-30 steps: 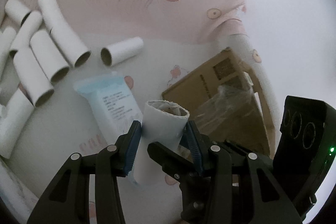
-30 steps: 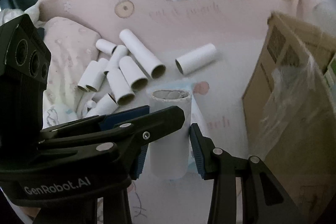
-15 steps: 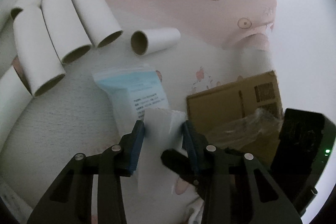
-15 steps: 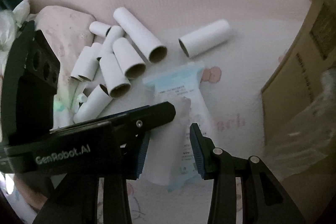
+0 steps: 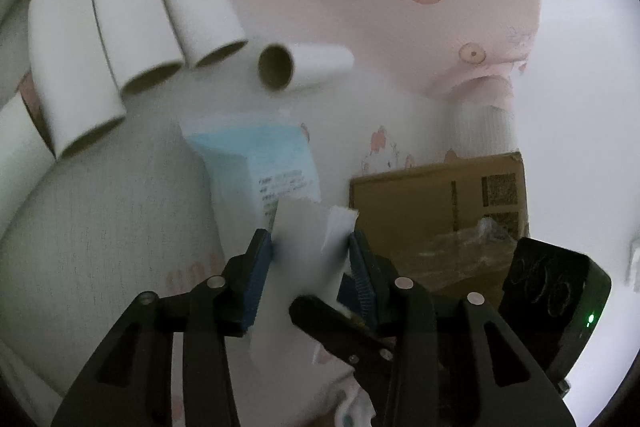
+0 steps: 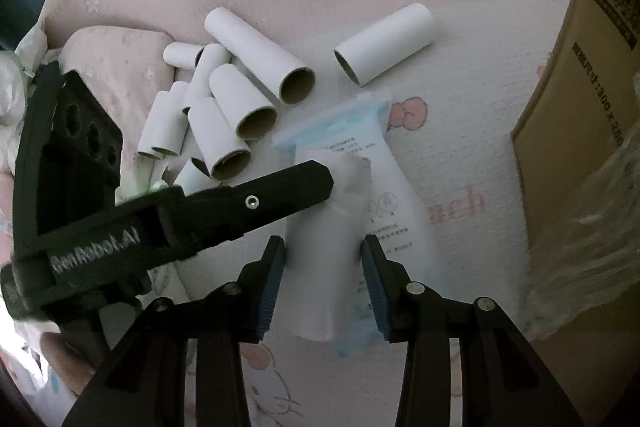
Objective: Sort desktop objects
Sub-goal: 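Lift the tube off the pile with the right gripper, then carry the tube over the cardboard box with the right gripper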
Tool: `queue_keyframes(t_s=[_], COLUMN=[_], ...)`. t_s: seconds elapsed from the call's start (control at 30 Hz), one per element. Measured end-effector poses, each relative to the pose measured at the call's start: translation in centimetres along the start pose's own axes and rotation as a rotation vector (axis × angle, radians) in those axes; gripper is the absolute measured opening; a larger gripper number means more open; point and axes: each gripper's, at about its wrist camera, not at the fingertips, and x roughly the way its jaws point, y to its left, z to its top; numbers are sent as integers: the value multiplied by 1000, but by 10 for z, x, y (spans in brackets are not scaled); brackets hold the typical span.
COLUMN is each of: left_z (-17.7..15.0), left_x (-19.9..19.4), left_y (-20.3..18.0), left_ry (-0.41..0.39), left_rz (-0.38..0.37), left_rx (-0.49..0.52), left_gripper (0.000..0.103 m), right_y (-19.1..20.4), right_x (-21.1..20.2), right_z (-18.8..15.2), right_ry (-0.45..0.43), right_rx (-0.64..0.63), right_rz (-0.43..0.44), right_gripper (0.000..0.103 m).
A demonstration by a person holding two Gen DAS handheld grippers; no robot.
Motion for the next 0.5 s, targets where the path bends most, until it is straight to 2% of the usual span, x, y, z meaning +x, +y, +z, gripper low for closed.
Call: queue_keyframes(t_s=[0.2, 0.4, 0.5], left_z=[-7, -17, -20], left_x=[-3, -9, -17], left_y=[3, -11, -25], left_ry=[36, 28, 9], left_rz=[-11, -13, -3], left_rx=[10, 33, 56], left_gripper=[44, 45, 46], right_y=[3, 6, 11], right_x=[-3, -14, -29], right_z=[-5, -14, -18], right_ry=[-22, -47, -87], right_rx=[-18, -46, -63], right_rz=[-2, -16, -19], right_gripper=[37, 37, 36])
